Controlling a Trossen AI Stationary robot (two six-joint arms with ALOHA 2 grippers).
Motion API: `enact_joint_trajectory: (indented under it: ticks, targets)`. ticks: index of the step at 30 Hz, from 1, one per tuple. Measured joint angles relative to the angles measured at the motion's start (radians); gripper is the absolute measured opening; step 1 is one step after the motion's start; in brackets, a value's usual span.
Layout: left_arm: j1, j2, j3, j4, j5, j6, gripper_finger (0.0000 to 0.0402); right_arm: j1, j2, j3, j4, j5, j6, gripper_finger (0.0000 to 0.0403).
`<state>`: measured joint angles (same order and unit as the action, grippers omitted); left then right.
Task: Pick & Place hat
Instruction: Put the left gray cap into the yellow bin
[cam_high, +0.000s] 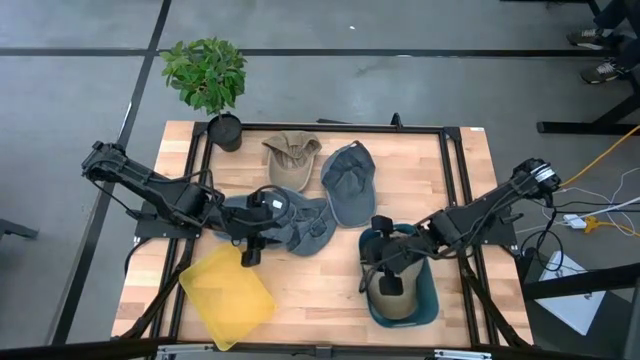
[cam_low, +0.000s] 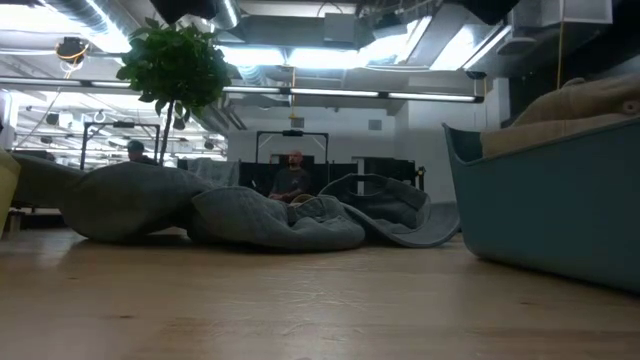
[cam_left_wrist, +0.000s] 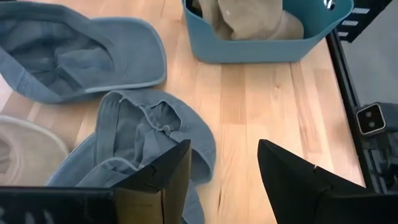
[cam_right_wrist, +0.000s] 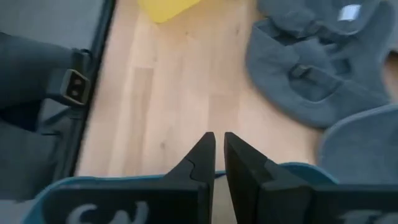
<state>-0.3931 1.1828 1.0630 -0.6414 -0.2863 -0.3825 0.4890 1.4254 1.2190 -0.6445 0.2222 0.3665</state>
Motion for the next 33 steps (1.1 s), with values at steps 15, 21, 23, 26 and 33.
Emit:
enact_joint_trajectory:
  ticks: [15,21,23,26,33]
  targets:
    - [0.0,0.001,0.0,-0.018,-0.003,0.002,0.018,-0.081,0.0,0.0,0.005,-0.118,0.041,0.0223]
    - [-0.012,0.052,0.0,-0.046,0.023,0.027,0.018,-0.079,0.001,0.0,0.006,-0.06,0.018,0.0251]
    - [-0.025,0.088,0.0,-0.073,0.043,0.029,0.018,-0.08,0.001,0.0,0.005,-0.057,0.018,0.0251]
    - [-0.043,0.15,0.0,-0.111,0.054,0.029,0.018,-0.08,0.001,0.0,0.005,-0.057,0.018,0.0252]
    - [-0.066,0.295,0.0,-0.21,0.008,-0.05,0.018,-0.079,0.008,0.0,0.005,-0.057,0.018,0.0252]
